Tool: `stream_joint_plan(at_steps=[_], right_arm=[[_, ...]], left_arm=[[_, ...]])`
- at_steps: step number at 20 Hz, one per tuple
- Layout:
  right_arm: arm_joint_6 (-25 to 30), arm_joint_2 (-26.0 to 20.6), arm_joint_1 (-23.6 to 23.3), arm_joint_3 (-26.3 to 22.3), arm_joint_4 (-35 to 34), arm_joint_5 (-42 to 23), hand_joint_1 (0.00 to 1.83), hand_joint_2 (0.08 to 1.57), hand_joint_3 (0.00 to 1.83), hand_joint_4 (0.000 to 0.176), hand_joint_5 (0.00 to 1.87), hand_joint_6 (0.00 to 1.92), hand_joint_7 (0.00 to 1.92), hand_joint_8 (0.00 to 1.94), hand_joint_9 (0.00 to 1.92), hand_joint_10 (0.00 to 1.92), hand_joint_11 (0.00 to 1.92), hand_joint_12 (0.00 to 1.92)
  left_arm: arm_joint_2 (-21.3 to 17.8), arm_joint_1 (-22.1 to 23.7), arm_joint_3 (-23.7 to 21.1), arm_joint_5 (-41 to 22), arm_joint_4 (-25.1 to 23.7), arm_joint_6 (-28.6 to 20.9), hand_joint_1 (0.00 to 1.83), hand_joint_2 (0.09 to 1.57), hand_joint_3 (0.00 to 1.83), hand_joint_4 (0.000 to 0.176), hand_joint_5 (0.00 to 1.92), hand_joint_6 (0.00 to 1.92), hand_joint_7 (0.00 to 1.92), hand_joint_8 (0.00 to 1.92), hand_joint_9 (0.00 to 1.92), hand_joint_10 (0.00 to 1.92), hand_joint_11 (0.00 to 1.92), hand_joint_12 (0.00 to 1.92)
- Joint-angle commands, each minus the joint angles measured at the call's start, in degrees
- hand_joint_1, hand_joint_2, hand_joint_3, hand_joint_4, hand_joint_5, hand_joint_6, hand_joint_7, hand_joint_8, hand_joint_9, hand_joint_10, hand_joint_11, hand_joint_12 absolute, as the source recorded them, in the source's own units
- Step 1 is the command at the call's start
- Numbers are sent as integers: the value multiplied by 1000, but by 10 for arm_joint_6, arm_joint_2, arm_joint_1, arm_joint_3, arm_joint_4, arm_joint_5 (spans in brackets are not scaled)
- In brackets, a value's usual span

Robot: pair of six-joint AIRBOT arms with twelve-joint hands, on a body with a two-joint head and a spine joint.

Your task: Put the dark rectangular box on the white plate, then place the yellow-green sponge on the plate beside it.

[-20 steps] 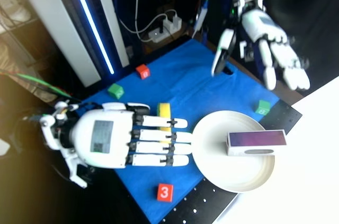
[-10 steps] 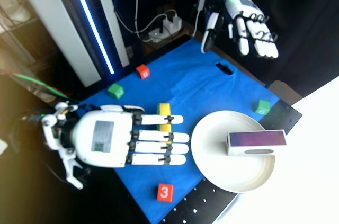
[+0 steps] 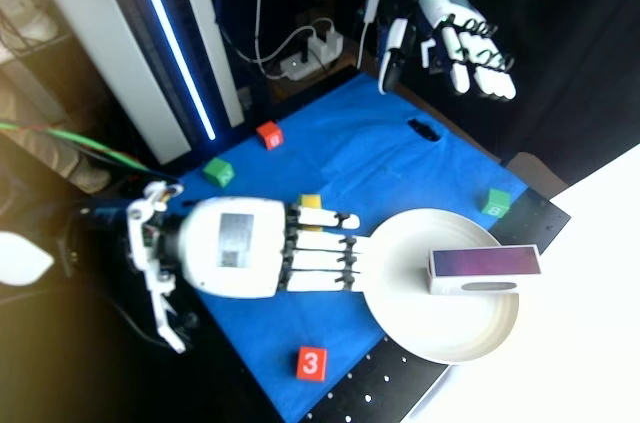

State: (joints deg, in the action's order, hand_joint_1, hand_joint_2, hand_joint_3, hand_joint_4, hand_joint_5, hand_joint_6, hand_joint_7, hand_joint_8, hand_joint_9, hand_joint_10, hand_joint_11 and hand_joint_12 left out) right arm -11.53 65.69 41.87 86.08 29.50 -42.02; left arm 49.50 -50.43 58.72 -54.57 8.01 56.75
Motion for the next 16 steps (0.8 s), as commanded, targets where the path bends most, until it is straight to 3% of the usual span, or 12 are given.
stream_joint_plan(at_steps=[1, 2, 3, 4, 5, 6, 7, 10, 11, 12, 14, 16], right_arm=[[3, 4, -10, 4, -23, -49, 983, 980, 0, 101, 532, 2, 263, 3, 218, 12, 0, 769], [3, 8, -10, 8, -23, -47, 1027, 975, 0, 51, 573, 1, 326, 1, 327, 15, 37, 859], [3, 11, -10, 10, -23, -44, 1146, 986, 1, 0, 884, 38, 812, 62, 807, 111, 401, 960], [3, 12, -10, 12, -23, -43, 1146, 986, 1, 0, 884, 38, 812, 62, 807, 111, 401, 960], [3, 13, -10, 14, -23, -42, 1244, 1086, 6, 0, 1027, 728, 1024, 1042, 929, 909, 642, 1528], [3, 14, -10, 14, -24, -42, 1244, 1086, 6, 0, 1027, 728, 1024, 1042, 929, 909, 642, 1528], [3, 14, -10, 16, -29, -42, 1236, 1092, 1, 0, 953, 1008, 1106, 836, 971, 843, 739, 1299], [3, 14, -17, 18, -49, -43, 1381, 1088, 2, 0, 912, 1061, 1104, 781, 955, 1090, 711, 1131], [3, 14, -26, 19, -49, -43, 1281, 1082, 0, 0, 1016, 824, 1079, 972, 916, 1084, 700, 1392], [3, 15, -36, 21, -49, -43, 1194, 1091, 2, 0, 1020, 906, 1028, 1295, 978, 1550, 893, 1815], [3, 33, -54, 40, -50, -43, 1247, 1131, 3, 0, 967, 847, 952, 1296, 873, 1559, 799, 1850], [3, 52, -70, 60, -51, -43, 1269, 1084, 0, 0, 1051, 705, 1063, 1081, 957, 1261, 816, 1531]], left_arm=[[0, 1, -1, -80, 8, -3, 877, 897, 0, 96, 90, 13, 9, 3, 0, 0, 0, 0], [1, -5, -2, -84, 14, -3, 861, 894, 0, 98, 94, 12, 5, 1, 0, 0, 0, 0], [1, -10, -4, -88, 17, -4, 845, 904, 1, 105, 101, 12, 6, 1, 0, 0, 0, 0], [1, -12, -5, -90, 19, -4, 845, 904, 1, 105, 101, 12, 6, 1, 0, 0, 0, 0], [1, -17, -7, -94, 23, -4, 864, 911, 3, 109, 112, 13, 9, 2, 0, 0, 0, 0], [1, -19, -7, -96, 24, -4, 864, 911, 3, 109, 112, 13, 9, 2, 0, 0, 0, 0], [0, -22, -8, -99, 27, -5, 852, 914, 4, 117, 104, 7, 13, 3, 0, 0, 0, 0], [0, -30, -10, -104, 31, -5, 842, 924, 7, 105, 113, 8, 21, 5, 0, 0, 0, 0], [0, -32, -10, -105, 33, -6, 826, 924, 6, 92, 118, 9, 30, 7, 0, 0, 0, 0], [0, -34, -11, -107, 34, -6, 843, 927, 7, 79, 112, 5, 33, 7, 0, 0, 0, 0], [0, -36, -11, -107, 34, -6, 863, 927, 5, 71, 117, 6, 41, 9, 0, 0, 0, 0], [0, -36, -11, -106, 34, -6, 861, 926, 3, 90, 106, 1, 29, 1, 0, 0, 0, 0]])
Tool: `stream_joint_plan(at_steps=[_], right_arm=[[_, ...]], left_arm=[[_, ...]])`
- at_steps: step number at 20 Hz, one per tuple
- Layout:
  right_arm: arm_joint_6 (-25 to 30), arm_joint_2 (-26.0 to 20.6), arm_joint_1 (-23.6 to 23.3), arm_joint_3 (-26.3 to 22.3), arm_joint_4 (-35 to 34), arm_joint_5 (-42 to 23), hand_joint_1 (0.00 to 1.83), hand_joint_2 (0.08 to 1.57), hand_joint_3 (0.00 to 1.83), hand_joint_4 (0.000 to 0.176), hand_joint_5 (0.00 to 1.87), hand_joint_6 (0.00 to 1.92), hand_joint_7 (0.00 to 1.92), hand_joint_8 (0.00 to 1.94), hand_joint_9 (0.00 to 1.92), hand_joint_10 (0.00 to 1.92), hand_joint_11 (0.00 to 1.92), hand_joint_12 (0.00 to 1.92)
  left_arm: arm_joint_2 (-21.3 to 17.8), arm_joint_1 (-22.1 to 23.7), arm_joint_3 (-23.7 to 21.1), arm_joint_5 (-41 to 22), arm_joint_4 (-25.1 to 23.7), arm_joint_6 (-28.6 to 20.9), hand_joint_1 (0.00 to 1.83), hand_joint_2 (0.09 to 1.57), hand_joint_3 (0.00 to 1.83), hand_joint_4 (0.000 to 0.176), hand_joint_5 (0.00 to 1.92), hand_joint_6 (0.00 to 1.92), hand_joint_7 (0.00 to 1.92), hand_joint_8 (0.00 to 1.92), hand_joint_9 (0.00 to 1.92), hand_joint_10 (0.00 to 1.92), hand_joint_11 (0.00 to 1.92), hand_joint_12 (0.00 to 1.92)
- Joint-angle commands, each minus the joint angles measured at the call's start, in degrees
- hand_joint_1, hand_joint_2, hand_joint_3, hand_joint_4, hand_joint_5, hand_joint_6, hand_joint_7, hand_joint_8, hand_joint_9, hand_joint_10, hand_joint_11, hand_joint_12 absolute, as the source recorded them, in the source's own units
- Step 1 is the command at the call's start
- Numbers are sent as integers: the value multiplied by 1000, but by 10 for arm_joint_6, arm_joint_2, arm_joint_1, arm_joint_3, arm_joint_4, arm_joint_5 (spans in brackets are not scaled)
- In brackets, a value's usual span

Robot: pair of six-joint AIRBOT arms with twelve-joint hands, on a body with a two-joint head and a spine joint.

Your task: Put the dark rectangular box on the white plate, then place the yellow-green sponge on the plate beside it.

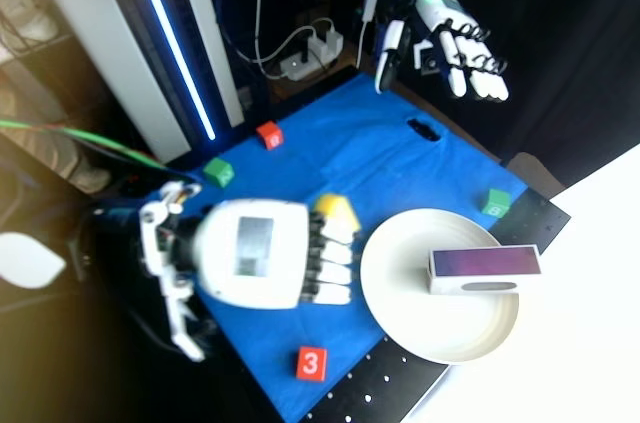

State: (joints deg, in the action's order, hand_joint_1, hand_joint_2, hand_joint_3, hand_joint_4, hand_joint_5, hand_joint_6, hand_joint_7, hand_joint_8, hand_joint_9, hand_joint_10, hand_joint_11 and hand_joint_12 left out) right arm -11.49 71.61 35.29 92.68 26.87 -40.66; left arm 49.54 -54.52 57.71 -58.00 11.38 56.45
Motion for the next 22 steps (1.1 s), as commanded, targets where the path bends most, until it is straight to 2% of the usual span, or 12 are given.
stream_joint_plan(at_steps=[1, 3, 5, 6, 9, 10, 12, 13, 14, 16, 18, 22], right_arm=[[2, 10, -20, 10, -26, -57, 1271, 1066, 0, 0, 1071, 690, 1118, 963, 1001, 1144, 823, 1432], [2, 28, -33, 28, -28, -56, 1380, 1086, 1, 0, 973, 847, 1070, 880, 957, 1163, 796, 1179], [2, 50, -46, 50, -29, -50, 1384, 1073, 0, 0, 985, 881, 1135, 768, 981, 1113, 800, 1246], [2, 62, -54, 62, -29, -38, 1389, 1071, 0, 0, 971, 914, 1155, 732, 974, 1093, 784, 1253], [2, 85, -65, 89, -29, -17, 1394, 1046, 0, 0, 1025, 877, 1259, 500, 999, 1027, 662, 1114], [2, 91, -66, 95, -29, -11, 1394, 1045, 0, 0, 1022, 870, 1254, 503, 1007, 1039, 706, 1205], [2, 97, -67, 104, -28, -2, 1255, 1077, 2, 0, 976, 877, 1134, 842, 958, 745, 709, 1299], [2, 98, -68, 108, -29, 2, 1197, 974, 0, 0, 786, 379, 846, 521, 814, 659, 634, 1266], [2, 98, -68, 110, -29, 5, 1135, 942, 0, 0, 646, 107, 671, 223, 650, 434, 442, 1077], [2, 98, -68, 110, -29, 6, 1063, 917, 0, 9, 465, 3, 486, 13, 519, 84, 222, 855], [2, 98, -68, 109, -29, 6, 1024, 904, 0, 78, 331, 0, 363, 0, 376, 3, 19, 899], [2, 97, -67, 96, -29, 6, 1006, 901, 0, 73, 291, 0, 285, 0, 237, 1, 0, 495]], left_arm=[[0, 5, -1, -70, 1, -3, 856, 929, 4, 92, 110, 3, 33, 3, 0, 0, 0, 0], [-1, 5, -1, -65, 0, -3, 835, 925, 2, 103, 100, 3, 10, 0, 0, 0, 0, 0], [0, 5, -1, -63, -1, -3, 853, 924, 1, 91, 102, 3, 2, 0, 0, 0, 0, 0], [0, 5, -1, -63, -1, -3, 846, 916, 0, 98, 96, 1, 0, 0, 0, 0, 0, 0], [2, 5, 1, -61, -2, -4, 842, 921, 0, 91, 107, 4, 8, 3, 0, 0, 0, 0], [3, 5, 1, -61, -3, -6, 839, 927, 3, 79, 105, 2, 5, 1, 0, 0, 0, 0], [5, 5, 4, -59, -5, -13, 828, 919, 0, 84, 114, 5, 12, 3, 0, 0, 6, 3], [6, 5, 4, -57, -5, -14, 820, 914, 0, 70, 112, 3, 27, 8, 0, 0, 22, 11], [6, 5, 4, -56, -6, -14, 840, 918, 0, 51, 109, 2, 50, 16, 0, 0, 17, 9], [7, 5, 3, -56, -6, -15, 841, 913, 0, 34, 122, 6, 74, 17, 17, 5, 24, 13], [7, 4, 3, -57, -6, -17, 836, 903, 0, 30, 152, 6, 108, 5, 48, 4, 50, 36], [7, 4, 3, -59, -6, -19, 837, 889, 0, 51, 172, 8, 124, 6, 52, 4, 52, 43]])
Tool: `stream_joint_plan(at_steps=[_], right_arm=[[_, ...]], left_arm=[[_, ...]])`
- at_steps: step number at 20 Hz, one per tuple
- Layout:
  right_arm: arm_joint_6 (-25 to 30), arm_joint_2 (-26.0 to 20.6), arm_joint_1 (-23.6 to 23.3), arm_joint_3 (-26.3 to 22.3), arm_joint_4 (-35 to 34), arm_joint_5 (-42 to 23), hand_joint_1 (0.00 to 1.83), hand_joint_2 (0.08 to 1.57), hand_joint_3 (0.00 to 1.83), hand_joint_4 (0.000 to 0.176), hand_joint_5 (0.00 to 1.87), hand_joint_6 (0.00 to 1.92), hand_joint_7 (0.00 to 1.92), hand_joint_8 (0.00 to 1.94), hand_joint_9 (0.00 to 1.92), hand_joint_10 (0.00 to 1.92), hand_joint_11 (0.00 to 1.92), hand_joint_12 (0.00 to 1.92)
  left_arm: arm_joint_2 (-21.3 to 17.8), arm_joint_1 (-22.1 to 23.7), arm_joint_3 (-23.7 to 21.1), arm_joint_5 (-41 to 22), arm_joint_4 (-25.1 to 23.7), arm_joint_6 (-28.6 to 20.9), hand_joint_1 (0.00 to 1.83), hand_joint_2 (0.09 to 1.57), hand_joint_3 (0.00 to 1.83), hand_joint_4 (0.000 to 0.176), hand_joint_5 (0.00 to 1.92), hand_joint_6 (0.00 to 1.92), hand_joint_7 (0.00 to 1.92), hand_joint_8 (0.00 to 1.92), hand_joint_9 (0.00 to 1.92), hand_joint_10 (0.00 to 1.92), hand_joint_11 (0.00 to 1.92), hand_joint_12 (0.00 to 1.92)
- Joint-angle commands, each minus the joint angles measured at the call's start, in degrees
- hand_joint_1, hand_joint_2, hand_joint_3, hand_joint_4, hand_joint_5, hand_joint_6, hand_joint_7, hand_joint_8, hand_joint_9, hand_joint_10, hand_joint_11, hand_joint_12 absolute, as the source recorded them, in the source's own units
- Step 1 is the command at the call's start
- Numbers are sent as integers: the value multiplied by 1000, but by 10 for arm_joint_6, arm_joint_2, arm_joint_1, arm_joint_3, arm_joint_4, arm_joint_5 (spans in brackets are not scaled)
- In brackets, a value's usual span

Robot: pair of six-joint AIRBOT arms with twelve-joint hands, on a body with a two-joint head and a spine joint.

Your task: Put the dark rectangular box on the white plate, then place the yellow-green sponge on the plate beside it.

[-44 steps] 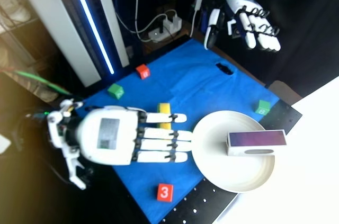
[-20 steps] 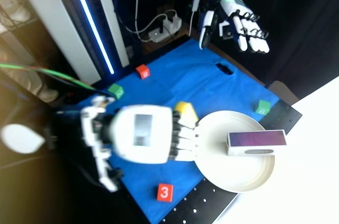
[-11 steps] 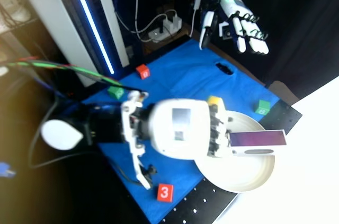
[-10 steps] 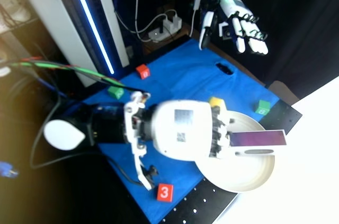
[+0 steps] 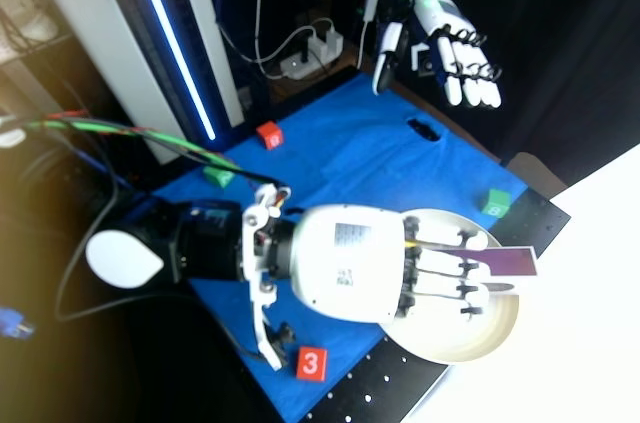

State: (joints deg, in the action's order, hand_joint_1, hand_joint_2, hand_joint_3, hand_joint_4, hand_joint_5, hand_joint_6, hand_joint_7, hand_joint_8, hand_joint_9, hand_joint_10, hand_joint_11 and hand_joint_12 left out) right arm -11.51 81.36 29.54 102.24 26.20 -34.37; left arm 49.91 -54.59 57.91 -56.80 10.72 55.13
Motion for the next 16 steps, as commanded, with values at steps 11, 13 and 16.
stream_joint_plan(at_steps=[11, 13, 16], right_arm=[[0, -133, 7, -112, -77, -151, 949, 885, 0, 138, 224, 6, 202, 4, 88, 0, 0, 6], [-10, -166, 31, -144, -110, -193, 924, 901, 2, 111, 205, 0, 202, 3, 124, 15, 20, 9], [-42, -224, 87, -206, -173, -272, 912, 908, 3, 103, 190, 1, 204, 0, 127, 0, 52, 31]], left_arm=[[-14, 2, -7, -104, 3, -6, 872, 920, 5, 88, 155, 5, 82, 10, 0, 0, 0, 6], [-24, 2, -12, -123, 2, -6, 853, 927, 6, 72, 143, 0, 55, 0, 0, 0, 3, 2], [-33, -2, -24, -159, 0, -6, 775, 914, 0, 76, 101, 0, 33, 4, 0, 0, 0, 0]])
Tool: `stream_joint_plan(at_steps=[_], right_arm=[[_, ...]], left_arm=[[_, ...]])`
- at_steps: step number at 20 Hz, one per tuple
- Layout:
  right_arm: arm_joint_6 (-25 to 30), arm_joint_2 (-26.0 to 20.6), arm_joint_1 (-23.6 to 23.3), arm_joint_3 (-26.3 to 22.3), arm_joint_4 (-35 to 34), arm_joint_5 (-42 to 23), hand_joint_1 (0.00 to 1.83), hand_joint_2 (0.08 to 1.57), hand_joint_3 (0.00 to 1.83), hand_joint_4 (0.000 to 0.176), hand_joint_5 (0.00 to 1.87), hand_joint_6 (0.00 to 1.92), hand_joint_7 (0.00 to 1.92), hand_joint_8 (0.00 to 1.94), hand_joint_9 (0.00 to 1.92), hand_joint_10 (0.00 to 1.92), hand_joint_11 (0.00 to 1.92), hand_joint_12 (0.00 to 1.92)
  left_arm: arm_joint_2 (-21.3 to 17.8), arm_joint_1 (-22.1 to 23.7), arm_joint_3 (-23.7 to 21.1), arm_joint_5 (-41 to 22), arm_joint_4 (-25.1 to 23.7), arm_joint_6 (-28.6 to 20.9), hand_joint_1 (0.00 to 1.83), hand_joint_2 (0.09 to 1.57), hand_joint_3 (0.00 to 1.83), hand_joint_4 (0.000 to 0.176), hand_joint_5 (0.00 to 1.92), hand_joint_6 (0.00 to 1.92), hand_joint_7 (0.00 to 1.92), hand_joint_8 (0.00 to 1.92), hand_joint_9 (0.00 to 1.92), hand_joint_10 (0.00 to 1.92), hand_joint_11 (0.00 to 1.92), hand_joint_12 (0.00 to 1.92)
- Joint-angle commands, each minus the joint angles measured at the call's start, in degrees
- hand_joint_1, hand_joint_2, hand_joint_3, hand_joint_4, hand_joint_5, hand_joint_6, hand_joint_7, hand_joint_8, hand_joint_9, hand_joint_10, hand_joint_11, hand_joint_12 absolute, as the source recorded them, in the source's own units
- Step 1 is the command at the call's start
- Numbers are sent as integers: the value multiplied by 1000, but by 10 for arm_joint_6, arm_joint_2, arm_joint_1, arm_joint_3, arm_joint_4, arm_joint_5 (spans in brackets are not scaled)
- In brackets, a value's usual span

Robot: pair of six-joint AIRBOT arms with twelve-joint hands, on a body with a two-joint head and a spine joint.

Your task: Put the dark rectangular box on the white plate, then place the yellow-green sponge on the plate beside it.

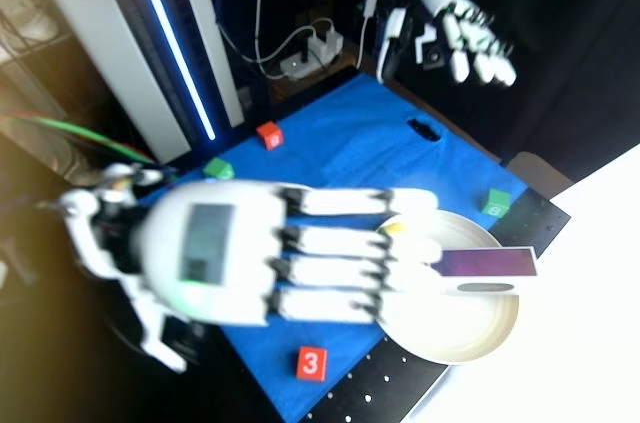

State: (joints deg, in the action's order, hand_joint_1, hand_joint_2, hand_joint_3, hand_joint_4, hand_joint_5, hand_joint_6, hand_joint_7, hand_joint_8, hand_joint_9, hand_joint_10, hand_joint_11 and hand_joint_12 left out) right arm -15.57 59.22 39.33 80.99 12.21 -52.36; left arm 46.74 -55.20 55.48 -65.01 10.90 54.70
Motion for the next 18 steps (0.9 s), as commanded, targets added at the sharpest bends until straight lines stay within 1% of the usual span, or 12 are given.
stream_joint_plan(at_steps=[1, 3, 5, 6, 7, 8, 11, 12, 13, 14, 17, 18], right_arm=[[-9, -20, 11, -14, -51, -117, 927, 911, 4, 127, 178, 0, 178, 0, 80, 0, 10, 5], [-27, -48, 65, -57, -96, -182, 877, 906, 2, 103, 172, 1, 209, 11, 84, 4, 28, 14], [-34, -66, 131, -93, -139, -262, 952, 905, 1, 106, 187, 7, 250, 21, 102, 9, 32, 17], [-34, -70, 158, -109, -155, -292, 940, 923, 8, 143, 177, 2, 211, 4, 62, 1, 6, 3], [-36, -71, 188, -125, -173, -322, 927, 930, 9, 116, 171, 0, 174, 0, 73, 7, 2, 1], [-37, -71, 219, -138, -193, -347, 914, 940, 12, 108, 175, 2, 162, 0, 82, 10, 20, 9], [-37, -71, 346, -191, -302, -486, 905, 848, 0, 147, 174, 1, 90, 0, 50, 1, 0, 0], [-37, -71, 362, -205, -323, -487, 935, 838, 0, 133, 175, 2, 125, 14, 85, 14, 0, 0], [-37, -68, 362, -208, -324, -487, 933, 858, 0, 100, 165, 0, 142, 19, 95, 16, 31, 14], [-37, -64, 362, -208, -325, -487, 926, 867, 0, 97, 162, 0, 142, 15, 90, 12, 29, 14], [-37, -59, 362, -209, -325, -487, 912, 853, 0, 131, 185, 1, 160, 0, 107, 1, 41, 32], [-37, -57, 363, -209, -325, -487, 908, 853, 0, 137, 184, 0, 144, 0, 86, 0, 24, 26]], left_arm=[[-4, 0, -5, -89, -2, -2, 782, 916, 1, 66, 103, 1, 43, 7, 0, 0, 0, 0], [-10, -16, -16, -116, -1, -11, 850, 898, 0, 109, 118, 6, 12, 0, 0, 0, 0, 0], [-14, -43, -24, -156, 2, -37, 772, 892, 0, 132, 88, 0, 9, 0, 0, 0, 0, 0], [-16, -57, -30, -174, 7, -41, 739, 898, 0, 105, 72, 0, 1, 0, 0, 0, 0, 0], [-18, -72, -36, -192, 14, -41, 713, 898, 0, 66, 73, 1, 22, 7, 26, 10, 44, 21], [-18, -82, -41, -204, 19, -41, 689, 903, 0, 57, 72, 1, 29, 8, 39, 13, 65, 33], [-18, -114, -57, -234, 39, -41, 622, 895, 0, 98, 58, 1, 33, 6, 20, 3, 49, 34], [-17, -119, -60, -239, 45, -41, 589, 889, 0, 100, 59, 1, 36, 6, 24, 4, 66, 45], [-15, -122, -61, -243, 49, -41, 572, 898, 0, 104, 53, 0, 22, 1, 14, 0, 57, 45], [-11, -130, -62, -251, 56, -41, 575, 898, 0, 114, 54, 1, 28, 4, 21, 4, 55, 49], [-7, -144, -62, -266, 67, -48, 574, 908, 0, 118, 60, 2, 52, 2, 52, 1, 0, 262], [-6, -144, -63, -266, 68, -48, 567, 917, 1, 108, 61, 1, 50, 1, 53, 0, 0, 296]])
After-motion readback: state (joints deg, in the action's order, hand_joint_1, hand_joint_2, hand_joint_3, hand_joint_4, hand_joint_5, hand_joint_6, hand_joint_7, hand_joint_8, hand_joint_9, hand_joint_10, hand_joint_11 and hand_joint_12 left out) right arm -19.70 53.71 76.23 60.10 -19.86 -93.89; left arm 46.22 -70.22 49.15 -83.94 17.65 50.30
